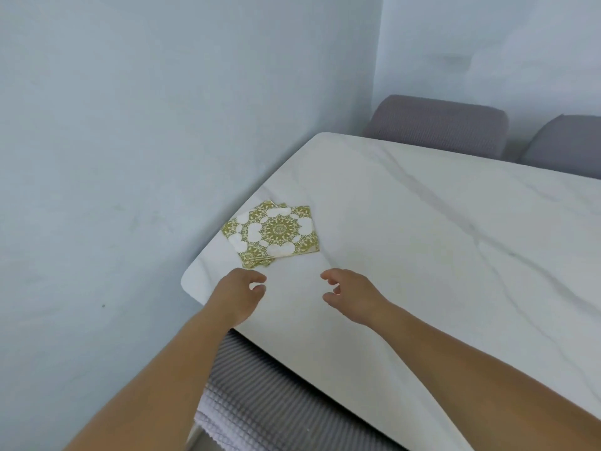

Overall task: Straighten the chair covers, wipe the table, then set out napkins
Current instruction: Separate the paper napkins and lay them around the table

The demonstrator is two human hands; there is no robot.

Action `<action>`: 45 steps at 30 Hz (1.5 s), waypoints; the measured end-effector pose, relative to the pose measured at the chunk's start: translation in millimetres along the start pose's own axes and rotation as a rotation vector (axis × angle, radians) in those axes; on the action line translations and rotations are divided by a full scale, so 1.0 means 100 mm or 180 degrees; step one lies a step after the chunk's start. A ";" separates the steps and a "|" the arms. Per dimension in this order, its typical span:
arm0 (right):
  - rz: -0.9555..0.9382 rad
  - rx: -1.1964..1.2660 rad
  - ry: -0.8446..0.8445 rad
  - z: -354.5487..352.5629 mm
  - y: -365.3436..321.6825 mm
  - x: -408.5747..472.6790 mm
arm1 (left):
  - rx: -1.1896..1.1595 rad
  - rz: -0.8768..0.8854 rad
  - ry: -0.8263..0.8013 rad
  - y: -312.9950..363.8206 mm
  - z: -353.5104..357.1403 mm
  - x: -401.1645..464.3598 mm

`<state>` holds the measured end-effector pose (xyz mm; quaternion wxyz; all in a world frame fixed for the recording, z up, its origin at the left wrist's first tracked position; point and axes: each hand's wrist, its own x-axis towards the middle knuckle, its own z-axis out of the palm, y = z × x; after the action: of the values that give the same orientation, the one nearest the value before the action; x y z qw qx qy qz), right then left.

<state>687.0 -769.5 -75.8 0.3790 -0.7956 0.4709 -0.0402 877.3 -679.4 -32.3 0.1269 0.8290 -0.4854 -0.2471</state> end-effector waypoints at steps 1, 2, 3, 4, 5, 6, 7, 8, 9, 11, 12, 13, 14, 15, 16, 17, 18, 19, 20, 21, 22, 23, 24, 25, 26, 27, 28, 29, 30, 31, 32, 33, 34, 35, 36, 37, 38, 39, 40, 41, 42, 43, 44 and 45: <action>0.0003 0.0037 0.0029 -0.01 -0.02 0.05 | -0.0018 -0.0019 0.0046 0.01 -0.01 0.05; 0.0013 0.0077 0.0064 -0.02 -0.04 0.09 | -0.0016 -0.0006 0.0061 0.01 -0.01 0.10; 0.0044 0.0136 0.0117 -0.04 -0.06 0.16 | 0.0006 0.0042 0.0039 0.03 -0.01 0.18; 0.0077 0.0176 0.0165 -0.04 -0.09 0.20 | 0.0042 0.0104 -0.0002 0.04 0.00 0.24; 0.0102 0.0203 0.0206 -0.05 -0.10 0.27 | 0.0053 0.0183 -0.0030 0.06 0.00 0.32; 0.0127 0.0216 0.0219 -0.05 -0.13 0.32 | 0.0045 0.0226 -0.0069 0.07 0.01 0.39; 0.0169 0.0206 0.0236 -0.05 -0.15 0.40 | 0.0035 0.0283 -0.0110 0.08 0.03 0.50; 0.0212 0.0203 0.0247 -0.05 -0.17 0.48 | 0.0034 0.0348 -0.0144 0.08 0.04 0.60; 0.0213 0.0178 0.0230 -0.04 -0.19 0.49 | 0.0016 0.0356 -0.0161 0.09 0.06 0.61; 0.0312 0.0149 0.0278 0.00 -0.24 0.67 | -0.0114 0.0414 -0.0184 0.05 0.08 0.82; 0.0358 0.0141 0.0299 0.01 -0.26 0.73 | -0.0192 0.0406 -0.0152 0.04 0.08 0.89; 0.0425 0.0142 0.0313 0.02 -0.30 0.81 | -0.0270 0.0379 -0.0104 0.01 0.08 0.98; 0.0470 0.0127 0.0315 0.04 -0.32 0.89 | -0.0331 0.0337 -0.0042 -0.03 0.08 1.05; 0.0506 0.0101 0.0320 0.06 -0.34 0.99 | -0.0406 0.0274 0.0030 -0.09 0.07 1.14; 0.0545 0.0076 0.0339 0.08 -0.37 1.09 | -0.0489 0.0177 0.0105 -0.16 0.05 1.22; 0.0597 0.0075 0.0381 0.08 -0.39 1.18 | -0.0610 0.0058 0.0194 -0.22 0.04 1.29; 0.0662 0.0104 0.0437 0.08 -0.42 1.27 | -0.0773 -0.0099 0.0268 -0.30 0.03 1.36; 0.0740 0.0144 0.0502 0.10 -0.45 1.37 | -0.0976 -0.0297 0.0322 -0.38 0.01 1.44; 0.0829 0.0187 0.0573 0.13 -0.49 1.49 | -0.1210 -0.0513 0.0340 -0.47 -0.02 1.52; 0.0914 0.0223 0.0648 0.12 -0.50 1.54 | -0.1446 -0.0718 0.0344 -0.51 -0.02 1.57; 0.0989 0.0257 0.0709 0.14 -0.52 1.61 | -0.1662 -0.0942 0.0310 -0.55 -0.04 1.63; 0.1081 0.0299 0.0770 0.16 -0.54 1.70 | -0.1880 -0.1132 0.0256 -0.60 -0.04 1.69; 0.1170 0.0349 0.0829 0.18 -0.55 1.77 | -0.2128 -0.1259 0.0194 -0.63 -0.04 1.74; 0.1267 0.0422 0.0867 0.20 -0.56 1.83 | -0.2380 -0.1349 0.0149 -0.64 -0.03 1.77; 0.1374 0.0500 0.0894 0.22 -0.57 1.89 | -0.2590 -0.1444 0.0113 -0.67 -0.01 1.83; 0.1478 0.0569 0.0921 0.25 -0.57 1.95 | -0.2725 -0.1514 0.0126 -0.69 0.00 1.87; 0.1569 0.0600 0.0969 0.27 -0.57 2.00 | -0.2803 -0.1577 0.0128 -0.72 0.02 1.93; 0.1653 0.0608 0.1039 0.29 -0.58 2.05 | -0.2885 -0.1598 0.0129 -0.72 0.02 1.99; 0.1728 0.0591 0.1119 0.31 -0.59 2.08 | -0.3003 -0.1613 0.0094 -0.71 0.03 2.04; 0.1794 0.0555 0.1189 0.32 -0.59 2.09 | -0.3126 -0.1620 0.0044 -0.71 0.05 2.08; 0.1874 0.0486 0.1239 0.33 -0.60 2.10 | -0.3254 -0.1649 0.0008 -0.71 0.07 2.13; 0.1970 0.0392 0.1261 0.34 -0.61 2.11 | -0.3336 -0.1683 -0.0013 -0.73 0.10 2.19; 0.2044 0.0270 0.1259 0.34 -0.62 2.12 | -0.3434 -0.1740 0.0013 -0.71 0.10 2.22; 0.2085 0.0135 0.1244 0.34 -0.63 2.12 | -0.3519 -0.1806 0.0073 -0.67 0.05 2.20; 0.2091 0.0020 0.1230 0.34 -0.63 2.13 | -0.3591 -0.1882 0.0167 -0.65 0.03 2.21; 0.2068 -0.0025 0.1218 0.34 -0.62 2.13 | -0.3631 -0.1912 0.0226 -0.65 0.04 2.23; 0.2023 0.0008 0.1210 0.34 -0.60 2.14 | -0.3682 -0.1912 0.0227 -0.65 0.05 2.24; 0.1974 0.0105 0.1203 0.34 -0.59 2.15 | -0.3730 -0.1882 0.0183 -0.63 0.05 2.25; 0.1949 0.0243 0.1198 0.33 -0.57 2.16 | -0.3779 -0.1877 0.0130 -0.61 0.05 2.25; 0.1946 0.0416 0.1197 0.32 -0.55 2.17 | -0.3828 -0.1890 0.0064 -0.60 0.05 2.25; 0.1968 0.0633 0.1197 0.31 -0.54 2.18 | -0.3918 -0.1917 0.0004 -0.60 0.04 2.25; 0.2012 0.0886 0.1205 0.29 -0.52 2.18 | -0.3991 -0.1941 -0.0058 -0.58 0.03 2.24; 0.2057 0.1133 0.1201 0.28 -0.51 2.18 | -0.4053 -0.1931 -0.0131 -0.57 0.03 2.24; 0.2084 0.1323 0.1176 0.26 -0.49 2.17 | -0.4094 -0.1903 -0.0229 -0.54 0.02 2.24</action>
<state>853.6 -910.3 -126.4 0.4333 -0.4904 0.7404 -0.1537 1007.4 -846.2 -122.9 0.5018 0.6788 0.0011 -0.5361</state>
